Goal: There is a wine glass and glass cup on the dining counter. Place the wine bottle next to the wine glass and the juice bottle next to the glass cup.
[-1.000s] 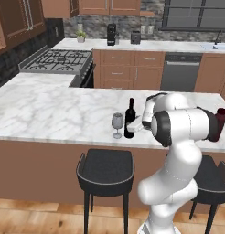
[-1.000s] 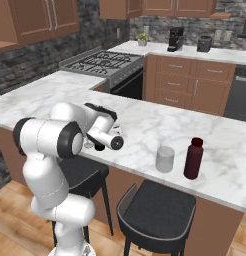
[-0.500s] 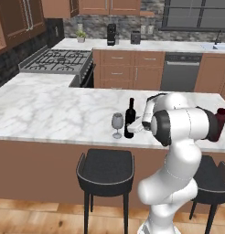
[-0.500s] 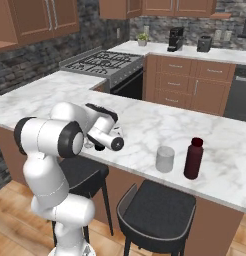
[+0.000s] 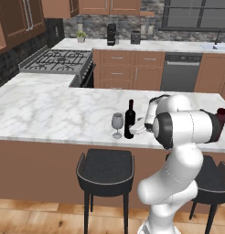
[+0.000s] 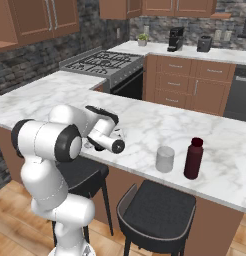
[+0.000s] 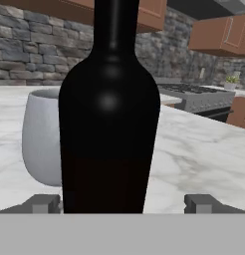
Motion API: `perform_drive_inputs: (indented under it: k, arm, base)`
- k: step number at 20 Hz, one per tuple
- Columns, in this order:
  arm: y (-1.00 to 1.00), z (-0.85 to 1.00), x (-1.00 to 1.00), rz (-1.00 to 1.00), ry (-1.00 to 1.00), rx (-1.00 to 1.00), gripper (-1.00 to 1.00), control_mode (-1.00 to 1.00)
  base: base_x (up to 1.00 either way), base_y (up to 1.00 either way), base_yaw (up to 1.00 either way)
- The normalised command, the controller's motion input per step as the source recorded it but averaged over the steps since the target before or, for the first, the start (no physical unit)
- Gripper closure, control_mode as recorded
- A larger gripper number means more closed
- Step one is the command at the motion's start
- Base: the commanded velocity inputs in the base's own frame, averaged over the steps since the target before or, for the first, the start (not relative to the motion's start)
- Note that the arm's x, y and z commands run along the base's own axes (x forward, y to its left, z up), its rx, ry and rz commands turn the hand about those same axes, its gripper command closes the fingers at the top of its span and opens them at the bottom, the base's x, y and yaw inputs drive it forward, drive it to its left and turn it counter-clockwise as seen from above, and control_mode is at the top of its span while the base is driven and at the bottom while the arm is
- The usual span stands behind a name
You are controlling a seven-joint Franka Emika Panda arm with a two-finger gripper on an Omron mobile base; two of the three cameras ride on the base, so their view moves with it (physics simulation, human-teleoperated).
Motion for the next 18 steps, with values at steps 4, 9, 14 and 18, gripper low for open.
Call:
perform_drive_inputs:
  k: [4, 9, 14, 18]
  arm:
    - [-0.03, 0.11, -0.25, 0.00, 0.00, 0.00, -1.00, -1.00]
    - [-0.07, 0.17, -0.27, 0.00, 0.04, 0.00, -1.00, -1.00]
    - [-0.12, 0.29, -0.33, -0.01, 0.06, 0.00, -1.00, -1.00]
    - [-0.13, 0.44, -0.35, -0.09, 0.06, -0.04, -1.00, -1.00]
  base:
    - [0.00, 0.00, 0.00]
    - [0.00, 0.00, 0.00]
    - [0.00, 0.00, 0.00]
    - [0.00, 0.00, 0.00]
